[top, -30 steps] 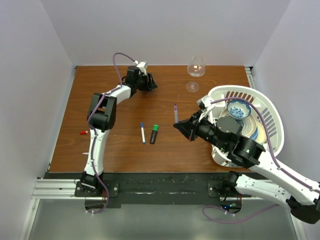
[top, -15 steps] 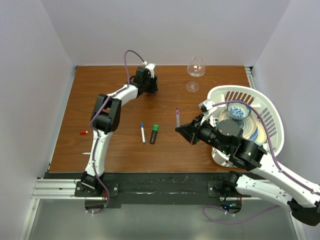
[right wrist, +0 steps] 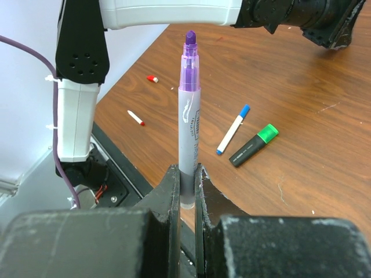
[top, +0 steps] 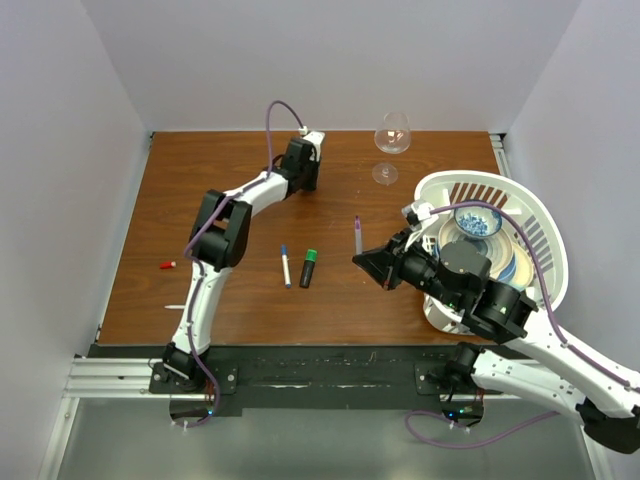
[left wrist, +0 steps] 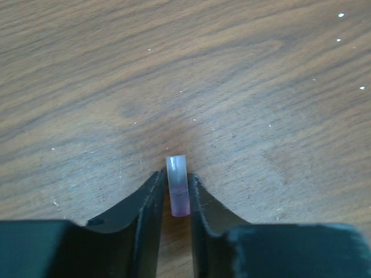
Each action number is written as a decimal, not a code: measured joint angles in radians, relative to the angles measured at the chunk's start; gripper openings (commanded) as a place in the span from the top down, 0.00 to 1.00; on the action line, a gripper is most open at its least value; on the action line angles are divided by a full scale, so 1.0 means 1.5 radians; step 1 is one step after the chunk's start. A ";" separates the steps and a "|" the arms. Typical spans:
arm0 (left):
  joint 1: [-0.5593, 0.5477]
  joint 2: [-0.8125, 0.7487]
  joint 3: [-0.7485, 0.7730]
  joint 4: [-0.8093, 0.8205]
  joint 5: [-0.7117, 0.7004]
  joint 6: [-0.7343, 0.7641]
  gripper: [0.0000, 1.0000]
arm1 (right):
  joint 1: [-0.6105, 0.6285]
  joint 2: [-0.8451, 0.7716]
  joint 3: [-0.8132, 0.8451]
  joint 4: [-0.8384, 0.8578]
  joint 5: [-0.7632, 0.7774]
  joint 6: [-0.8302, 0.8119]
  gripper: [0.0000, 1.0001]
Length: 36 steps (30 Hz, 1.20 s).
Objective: Insert the pens into the pen caps
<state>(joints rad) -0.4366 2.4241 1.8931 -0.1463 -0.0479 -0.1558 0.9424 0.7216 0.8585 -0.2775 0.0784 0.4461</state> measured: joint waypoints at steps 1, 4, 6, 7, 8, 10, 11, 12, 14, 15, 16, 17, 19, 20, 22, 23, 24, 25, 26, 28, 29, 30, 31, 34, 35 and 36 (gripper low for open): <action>-0.002 0.000 0.000 -0.002 -0.009 0.000 0.85 | 0.000 -0.001 0.000 -0.001 0.000 0.000 1.00; -0.005 0.000 0.000 -0.007 -0.029 -0.011 1.00 | 0.000 -0.003 0.000 -0.006 -0.002 -0.001 1.00; -0.007 -0.003 -0.003 -0.011 -0.038 -0.023 1.00 | 0.000 -0.003 0.000 -0.012 -0.002 -0.001 1.00; -0.008 -0.011 -0.016 -0.011 -0.041 -0.032 1.00 | 0.000 -0.003 0.000 -0.015 -0.002 -0.001 1.00; -0.009 -0.024 -0.034 -0.012 -0.043 -0.043 1.00 | 0.000 -0.004 0.000 -0.019 -0.001 -0.001 1.00; -0.009 -0.070 -0.105 -0.008 -0.041 -0.072 1.00 | 0.000 -0.008 -0.001 -0.025 -0.002 0.001 1.00; -0.010 -0.102 -0.148 -0.003 -0.034 -0.091 1.00 | 0.000 -0.012 -0.003 -0.025 -0.002 0.003 1.00; -0.009 -0.140 -0.205 0.004 -0.022 -0.111 1.00 | 0.000 -0.017 -0.008 -0.025 -0.002 0.005 1.00; -0.010 -0.224 -0.321 0.013 0.010 -0.154 1.00 | 0.000 -0.025 -0.020 -0.025 -0.002 0.012 1.00; -0.010 -0.275 -0.391 0.031 0.033 -0.180 1.00 | 0.000 -0.026 -0.028 -0.025 -0.003 0.016 1.00; -0.010 -0.332 -0.462 0.052 0.055 -0.208 1.00 | 0.000 -0.028 -0.038 -0.025 -0.007 0.021 1.00; -0.011 -0.382 -0.514 0.069 0.073 -0.234 1.00 | 0.000 -0.028 -0.045 -0.024 -0.009 0.023 1.00; -0.012 -0.505 -0.640 0.155 0.113 -0.298 1.00 | 0.000 -0.023 -0.065 -0.012 -0.016 0.031 1.00; -0.015 -0.578 -0.700 0.204 0.131 -0.334 1.00 | 0.000 -0.016 -0.073 -0.004 -0.020 0.034 1.00; -0.018 -0.683 -0.766 0.288 0.155 -0.388 1.00 | 0.000 0.004 -0.090 0.022 -0.030 0.040 1.00; -0.022 -0.730 -0.791 0.340 0.165 -0.414 1.00 | 0.000 0.017 -0.096 0.040 -0.035 0.042 1.00; -0.025 -0.769 -0.812 0.390 0.173 -0.439 1.00 | 0.000 0.038 -0.102 0.062 -0.045 0.047 1.00; -0.030 -0.806 -0.831 0.444 0.181 -0.468 1.00 | 0.000 0.057 -0.106 0.085 -0.050 0.052 1.00; -0.032 -0.828 -0.843 0.477 0.187 -0.486 1.00 | 0.002 0.075 -0.109 0.104 -0.055 0.055 1.00; -0.038 -0.863 -0.865 0.556 0.196 -0.527 1.00 | 0.008 0.117 -0.116 0.156 -0.066 0.065 1.00; -0.041 -0.873 -0.873 0.586 0.200 -0.544 1.00 | 0.012 0.137 -0.118 0.179 -0.068 0.070 1.00; -0.043 -0.880 -0.879 0.613 0.204 -0.558 1.00 | 0.018 0.156 -0.120 0.203 -0.070 0.075 1.00; -0.046 -0.884 -0.885 0.635 0.205 -0.572 1.00 | 0.022 0.173 -0.120 0.225 -0.070 0.078 1.00; -0.051 -0.888 -0.895 0.680 0.210 -0.599 1.00 | 0.031 0.211 -0.120 0.284 -0.070 0.087 1.00; -0.052 -0.890 -0.897 0.690 0.211 -0.602 1.00 | 0.032 0.218 -0.120 0.298 -0.070 0.089 1.00; -0.054 -0.891 -0.900 0.701 0.212 -0.606 1.00 | 0.034 0.225 -0.120 0.313 -0.069 0.092 1.00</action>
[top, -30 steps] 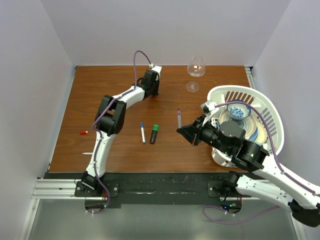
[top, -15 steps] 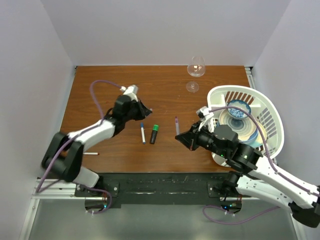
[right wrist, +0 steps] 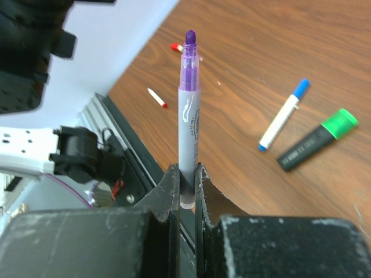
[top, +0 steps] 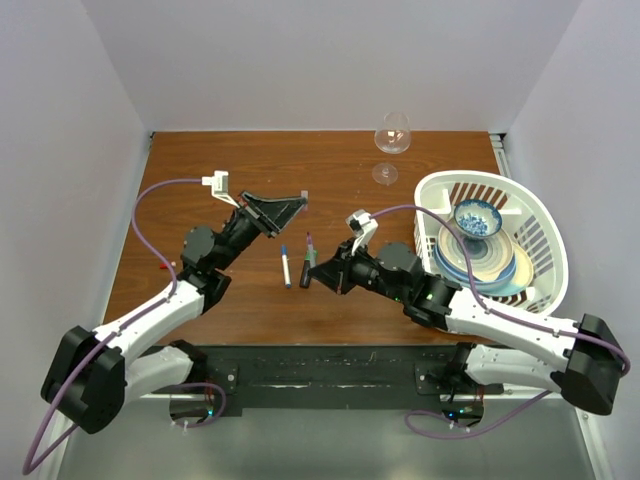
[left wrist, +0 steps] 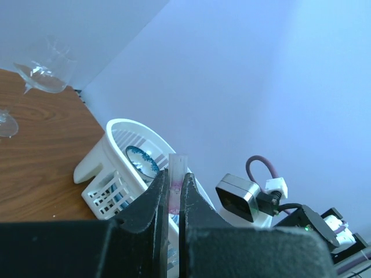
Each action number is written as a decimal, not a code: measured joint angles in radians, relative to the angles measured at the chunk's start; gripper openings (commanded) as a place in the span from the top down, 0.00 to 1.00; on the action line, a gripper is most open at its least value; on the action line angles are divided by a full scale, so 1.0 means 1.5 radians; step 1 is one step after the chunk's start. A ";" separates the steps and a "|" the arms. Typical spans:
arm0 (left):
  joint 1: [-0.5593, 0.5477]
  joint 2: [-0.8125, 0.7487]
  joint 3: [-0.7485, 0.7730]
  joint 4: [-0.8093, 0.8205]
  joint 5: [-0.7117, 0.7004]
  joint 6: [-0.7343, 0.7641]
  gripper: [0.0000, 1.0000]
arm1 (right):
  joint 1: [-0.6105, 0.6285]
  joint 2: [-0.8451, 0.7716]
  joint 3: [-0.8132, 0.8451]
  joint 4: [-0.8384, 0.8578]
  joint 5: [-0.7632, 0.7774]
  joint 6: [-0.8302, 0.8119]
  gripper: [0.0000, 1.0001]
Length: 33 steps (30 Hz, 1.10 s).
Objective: Insert the pens into the pen caps
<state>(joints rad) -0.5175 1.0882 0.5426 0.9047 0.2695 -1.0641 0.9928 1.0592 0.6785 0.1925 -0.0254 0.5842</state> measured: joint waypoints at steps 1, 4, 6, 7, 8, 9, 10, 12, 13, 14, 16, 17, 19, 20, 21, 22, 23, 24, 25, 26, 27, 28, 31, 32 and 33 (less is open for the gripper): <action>-0.001 -0.002 -0.003 0.007 0.002 -0.001 1.00 | 0.001 0.007 0.000 0.012 0.000 0.002 1.00; -0.003 -0.005 -0.010 0.022 0.003 -0.002 1.00 | 0.002 0.019 0.000 0.040 0.004 0.008 1.00; -0.005 -0.005 -0.013 0.030 0.003 -0.002 1.00 | 0.003 0.023 0.001 0.052 0.005 0.011 1.00; -0.006 -0.005 -0.014 0.032 0.004 -0.003 1.00 | 0.003 0.024 0.001 0.054 0.005 0.012 1.00; -0.007 -0.005 -0.017 0.039 0.004 -0.005 1.00 | 0.003 0.024 0.001 0.057 0.005 0.013 1.00; -0.007 -0.005 -0.020 0.043 0.004 -0.007 1.00 | 0.003 0.024 0.001 0.059 0.005 0.014 1.00; -0.008 -0.005 -0.023 0.045 0.004 -0.007 1.00 | 0.003 0.024 0.001 0.062 0.005 0.015 1.00; -0.010 -0.005 -0.024 0.049 0.004 -0.010 1.00 | 0.004 0.024 0.001 0.067 0.005 0.017 1.00; -0.010 -0.005 -0.025 0.051 0.005 -0.011 1.00 | 0.005 0.024 0.002 0.068 0.005 0.017 1.00; -0.011 -0.005 -0.025 0.052 0.005 -0.011 1.00 | 0.005 0.024 0.002 0.071 0.005 0.017 1.00; -0.011 -0.005 -0.026 0.055 0.005 -0.011 1.00 | 0.005 0.024 0.004 0.072 0.005 0.018 1.00; -0.012 -0.005 -0.026 0.055 0.005 -0.011 1.00 | 0.005 0.024 0.005 0.073 0.005 0.018 1.00; -0.014 -0.005 -0.028 0.055 0.005 -0.011 1.00 | 0.005 0.028 0.010 0.077 0.005 0.018 1.00; -0.014 -0.005 -0.029 0.055 0.005 -0.011 1.00 | 0.005 0.030 0.013 0.077 0.005 0.018 1.00; -0.014 -0.005 -0.030 0.055 0.005 -0.011 1.00 | 0.005 0.032 0.015 0.078 0.005 0.018 1.00; -0.014 -0.005 -0.031 0.055 0.005 -0.011 1.00 | 0.005 0.033 0.016 0.078 0.005 0.018 1.00; -0.014 -0.005 -0.032 0.055 0.005 -0.011 1.00 | 0.005 0.033 0.017 0.079 0.005 0.018 1.00; -0.014 -0.005 -0.032 0.055 0.005 -0.011 1.00 | 0.005 0.033 0.017 0.080 0.005 0.018 1.00; -0.014 -0.005 -0.032 0.055 0.005 -0.011 1.00 | 0.005 0.033 0.017 0.080 0.005 0.018 1.00; -0.014 -0.005 -0.033 0.056 0.005 -0.011 1.00 | 0.005 0.033 0.017 0.080 0.005 0.018 1.00; -0.015 -0.005 -0.034 0.056 0.005 -0.011 1.00 | 0.005 0.033 0.017 0.080 0.005 0.018 1.00; -0.015 -0.005 -0.034 0.055 0.005 -0.011 1.00 | 0.005 0.033 0.017 0.080 0.005 0.018 1.00; -0.015 -0.005 -0.034 0.055 0.005 -0.010 1.00 | 0.005 0.033 0.017 0.081 0.007 0.018 1.00; -0.015 -0.005 -0.034 0.055 0.005 -0.009 1.00 | 0.005 0.033 0.017 0.081 0.007 0.018 1.00; -0.015 -0.005 -0.034 0.055 0.005 -0.009 1.00 | 0.005 0.033 0.017 0.081 0.007 0.018 1.00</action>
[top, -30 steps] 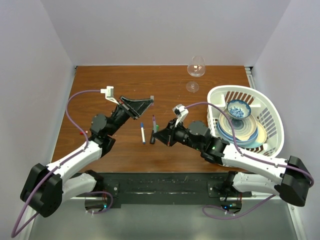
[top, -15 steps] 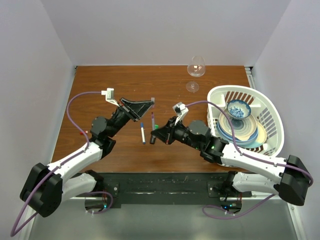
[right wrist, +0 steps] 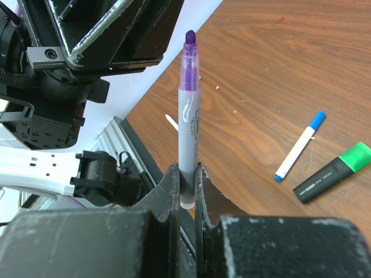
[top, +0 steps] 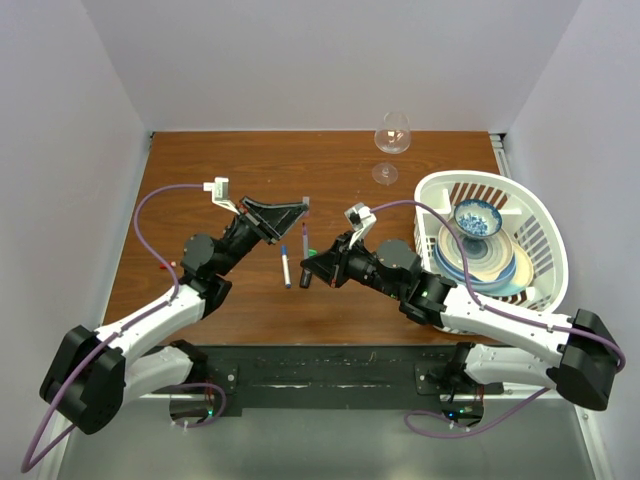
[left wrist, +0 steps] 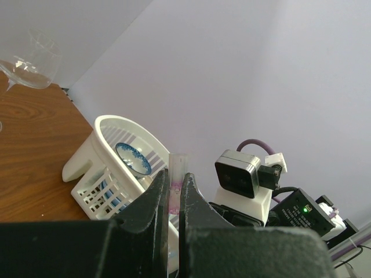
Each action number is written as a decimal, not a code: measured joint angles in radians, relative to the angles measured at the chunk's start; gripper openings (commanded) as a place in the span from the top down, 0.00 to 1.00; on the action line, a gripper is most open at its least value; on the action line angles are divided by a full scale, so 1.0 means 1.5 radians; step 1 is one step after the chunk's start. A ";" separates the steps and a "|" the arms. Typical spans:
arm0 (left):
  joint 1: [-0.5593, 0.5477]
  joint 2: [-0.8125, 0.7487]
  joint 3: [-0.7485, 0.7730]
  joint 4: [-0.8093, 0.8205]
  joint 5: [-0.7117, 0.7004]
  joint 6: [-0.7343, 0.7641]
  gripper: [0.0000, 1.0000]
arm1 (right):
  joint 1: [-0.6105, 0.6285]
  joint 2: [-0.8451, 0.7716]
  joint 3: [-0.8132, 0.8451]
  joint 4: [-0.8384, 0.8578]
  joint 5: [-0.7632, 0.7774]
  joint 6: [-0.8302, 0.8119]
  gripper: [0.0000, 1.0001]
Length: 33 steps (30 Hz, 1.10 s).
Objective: Insert the pens into the pen caps
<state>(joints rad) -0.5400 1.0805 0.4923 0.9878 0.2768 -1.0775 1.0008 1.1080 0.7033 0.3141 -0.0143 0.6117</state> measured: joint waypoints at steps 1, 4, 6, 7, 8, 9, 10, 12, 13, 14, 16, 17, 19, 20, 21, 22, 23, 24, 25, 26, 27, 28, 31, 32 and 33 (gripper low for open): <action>0.000 0.000 0.000 0.000 0.000 0.000 1.00 | 0.000 0.000 0.000 0.000 0.001 0.000 1.00; 0.000 0.000 0.000 0.000 0.000 0.004 1.00 | 0.000 0.000 0.000 0.000 0.002 0.001 1.00; 0.000 0.000 -0.001 0.000 0.000 0.005 1.00 | 0.000 0.000 0.000 0.000 0.003 0.001 1.00; 0.000 0.000 -0.002 0.000 0.000 0.005 1.00 | 0.000 0.000 0.000 0.000 0.004 0.001 1.00; 0.000 -0.001 -0.005 0.000 0.000 0.005 1.00 | 0.000 0.000 0.000 0.000 0.004 0.000 1.00; -0.001 -0.001 -0.008 0.000 0.000 0.005 1.00 | 0.000 0.000 0.001 0.000 0.005 0.000 1.00; -0.002 -0.001 -0.011 -0.001 0.000 0.005 1.00 | 0.000 0.000 0.001 0.000 0.006 0.000 1.00; -0.003 -0.001 -0.014 -0.001 0.000 0.006 1.00 | 0.000 0.000 0.002 0.000 0.011 0.000 1.00; -0.003 -0.002 -0.016 -0.001 0.000 0.007 1.00 | 0.000 0.000 0.003 0.000 0.014 0.000 1.00; -0.003 -0.003 -0.018 -0.001 0.000 0.010 1.00 | 0.000 0.000 0.003 0.000 0.016 0.000 1.00; -0.003 -0.005 -0.021 -0.001 0.000 0.010 1.00 | 0.000 0.000 0.003 0.000 0.016 0.000 1.00; -0.003 -0.007 -0.022 -0.001 0.001 0.010 1.00 | 0.000 0.000 0.003 0.000 0.016 0.000 1.00; -0.004 -0.011 -0.028 0.000 0.001 0.010 1.00 | 0.000 0.000 0.004 0.000 0.018 0.000 1.00; -0.004 -0.016 -0.034 -0.001 0.001 0.010 1.00 | 0.000 0.000 0.004 0.000 0.019 -0.001 1.00; -0.005 -0.020 -0.040 0.000 0.000 0.010 1.00 | 0.000 0.000 0.005 -0.002 0.019 -0.001 1.00; -0.004 -0.024 -0.045 0.000 -0.001 0.010 1.00 | 0.001 0.000 0.006 -0.005 0.019 -0.001 1.00; -0.004 -0.028 -0.048 0.000 -0.001 0.010 1.00 | 0.003 0.000 0.006 -0.006 0.019 -0.001 1.00; -0.005 -0.033 -0.051 0.000 -0.002 0.011 1.00 | 0.004 0.000 0.006 -0.007 0.020 -0.001 1.00; -0.005 -0.036 -0.055 0.000 -0.003 0.012 1.00 | 0.005 0.000 0.006 -0.007 0.020 -0.001 1.00; -0.005 -0.039 -0.057 0.000 -0.004 0.012 1.00 | 0.006 0.000 0.006 -0.007 0.021 -0.001 1.00; -0.007 -0.041 -0.060 0.001 -0.007 0.014 1.00 | 0.006 0.000 0.006 -0.008 0.021 -0.001 1.00; -0.008 -0.041 -0.062 0.003 -0.010 0.015 1.00 | 0.006 0.002 0.007 -0.010 0.021 -0.001 1.00; -0.014 -0.041 -0.072 0.006 -0.017 0.014 1.00 | 0.005 0.016 0.022 -0.010 0.027 -0.001 1.00; -0.016 -0.040 -0.075 0.014 -0.021 0.014 1.00 | 0.006 0.021 0.026 -0.011 0.029 -0.001 1.00; -0.016 -0.040 -0.077 0.017 -0.025 0.014 1.00 | 0.006 0.026 0.028 -0.010 0.031 -0.001 1.00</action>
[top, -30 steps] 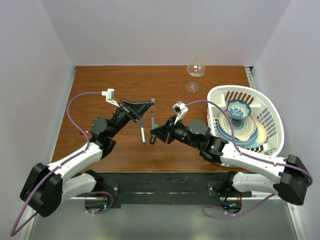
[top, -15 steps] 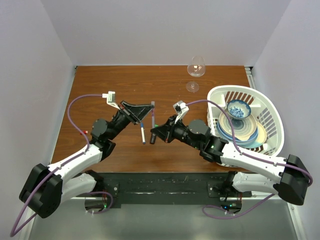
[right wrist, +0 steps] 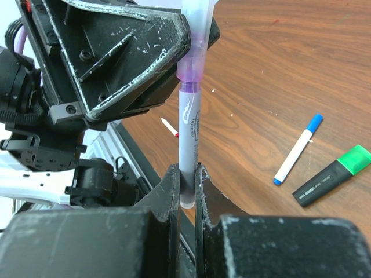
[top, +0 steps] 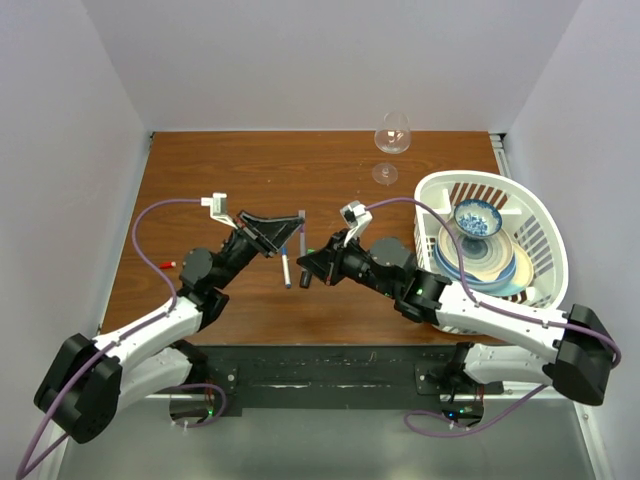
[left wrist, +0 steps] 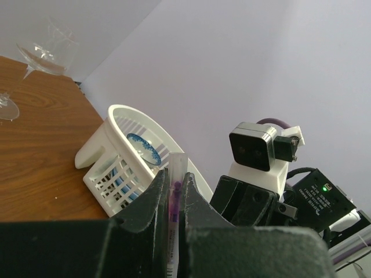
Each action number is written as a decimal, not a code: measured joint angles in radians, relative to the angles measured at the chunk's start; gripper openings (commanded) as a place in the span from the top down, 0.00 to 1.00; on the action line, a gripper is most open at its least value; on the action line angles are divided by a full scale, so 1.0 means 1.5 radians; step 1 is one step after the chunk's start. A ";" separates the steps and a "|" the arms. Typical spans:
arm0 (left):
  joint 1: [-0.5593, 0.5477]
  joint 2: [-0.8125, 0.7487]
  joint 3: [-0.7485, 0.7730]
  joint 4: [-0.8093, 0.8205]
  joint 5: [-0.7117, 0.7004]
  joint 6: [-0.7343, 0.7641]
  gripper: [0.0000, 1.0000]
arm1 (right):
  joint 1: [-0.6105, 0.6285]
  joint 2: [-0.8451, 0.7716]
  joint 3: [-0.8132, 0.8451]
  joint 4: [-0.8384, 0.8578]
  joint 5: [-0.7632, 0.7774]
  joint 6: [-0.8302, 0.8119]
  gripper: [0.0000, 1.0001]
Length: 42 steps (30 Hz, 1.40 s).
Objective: Insert the pens into the pen caps
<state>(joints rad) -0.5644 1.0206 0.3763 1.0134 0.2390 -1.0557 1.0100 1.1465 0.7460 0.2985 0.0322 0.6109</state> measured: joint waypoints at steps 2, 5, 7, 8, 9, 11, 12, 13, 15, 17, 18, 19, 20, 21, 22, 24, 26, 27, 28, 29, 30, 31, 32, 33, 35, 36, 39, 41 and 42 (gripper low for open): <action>-0.004 0.000 -0.004 0.004 -0.011 0.000 1.00 | 0.000 0.006 0.005 -0.001 0.000 0.000 1.00; -0.009 0.000 -0.010 0.011 -0.024 0.001 1.00 | 0.000 0.008 0.009 -0.004 0.002 0.000 1.00; -0.013 0.000 -0.010 0.013 -0.031 0.003 1.00 | 0.000 0.008 0.013 -0.010 0.003 0.000 1.00; -0.014 0.000 -0.010 0.014 -0.034 0.004 1.00 | 0.000 0.008 0.018 -0.016 0.004 -0.001 1.00; -0.017 0.000 -0.010 0.016 -0.037 0.006 1.00 | 0.000 0.008 0.021 -0.022 0.005 -0.001 1.00; -0.021 -0.003 -0.010 0.016 -0.044 0.013 0.96 | 0.000 0.007 0.031 -0.040 0.007 -0.006 1.00; -0.022 -0.005 -0.010 0.016 -0.046 0.014 0.91 | 0.001 0.006 0.034 -0.047 0.007 -0.008 1.00; -0.022 -0.009 -0.011 0.015 -0.046 0.017 0.87 | 0.001 0.003 0.038 -0.056 0.007 -0.011 1.00; -0.024 -0.019 -0.010 0.012 -0.045 0.019 0.68 | 0.003 -0.003 0.045 -0.070 0.005 -0.018 1.00; -0.028 -0.033 -0.010 0.005 -0.040 0.021 0.52 | 0.004 -0.012 0.049 -0.077 0.002 -0.026 1.00; -0.033 -0.046 -0.010 -0.011 -0.030 0.022 0.47 | 0.002 -0.018 0.049 -0.074 0.003 -0.029 1.00; -0.036 -0.055 -0.010 -0.024 -0.025 0.030 0.39 | 0.001 -0.025 0.049 -0.072 0.004 -0.031 1.00; -0.041 -0.068 -0.006 -0.044 -0.022 0.033 0.36 | -0.002 -0.031 0.049 -0.072 0.005 -0.032 1.00; -0.043 -0.080 0.000 -0.064 -0.021 0.039 0.33 | -0.003 -0.036 0.049 -0.072 0.005 -0.033 1.00; -0.043 -0.093 0.009 -0.088 -0.021 0.046 0.30 | -0.003 -0.042 0.049 -0.071 0.005 -0.033 1.00; -0.043 -0.115 0.033 -0.128 -0.023 0.059 0.27 | -0.003 -0.052 0.049 -0.070 0.002 -0.034 1.00; -0.043 -0.135 0.068 -0.174 -0.027 0.078 0.26 | -0.003 -0.060 0.049 -0.069 0.000 -0.034 1.00; -0.043 -0.141 0.089 -0.196 -0.029 0.089 0.26 | -0.003 -0.064 0.049 -0.069 -0.002 -0.034 1.00; -0.043 -0.145 0.109 -0.213 -0.031 0.099 0.26 | -0.003 -0.068 0.048 -0.069 -0.004 -0.034 1.00; -0.043 -0.146 0.128 -0.230 -0.031 0.109 0.26 | -0.003 -0.071 0.048 -0.069 -0.005 -0.034 1.00; -0.043 -0.144 0.148 -0.248 -0.033 0.120 0.26 | -0.003 -0.073 0.047 -0.068 -0.006 -0.034 1.00; -0.043 -0.141 0.165 -0.266 -0.033 0.128 0.26 | -0.003 -0.076 0.045 -0.068 -0.012 -0.034 1.00; -0.043 -0.136 0.181 -0.283 -0.033 0.138 0.27 | -0.003 -0.079 0.043 -0.069 -0.017 -0.034 1.00; -0.043 -0.130 0.193 -0.298 -0.034 0.144 0.27 | -0.003 -0.081 0.042 -0.069 -0.020 -0.034 1.00; -0.043 -0.117 0.212 -0.326 -0.034 0.158 0.29 | -0.003 -0.082 0.042 -0.068 -0.026 -0.034 1.00; -0.043 -0.110 0.221 -0.342 -0.033 0.164 0.30 | -0.003 -0.081 0.042 -0.069 -0.033 -0.034 1.00; -0.043 -0.090 0.240 -0.379 -0.032 0.180 0.34 | -0.003 -0.081 0.042 -0.069 -0.040 -0.034 1.00; -0.043 -0.080 0.248 -0.396 -0.030 0.188 0.37 | -0.003 -0.081 0.042 -0.069 -0.047 -0.033 1.00; -0.043 -0.075 0.255 -0.408 -0.028 0.193 0.39 | -0.003 -0.081 0.042 -0.069 -0.051 -0.033 1.00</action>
<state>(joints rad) -0.6296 0.9077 0.7593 0.4007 0.1974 -0.7666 1.0050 1.0245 0.8089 0.1951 -0.0437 0.5610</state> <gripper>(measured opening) 0.655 0.067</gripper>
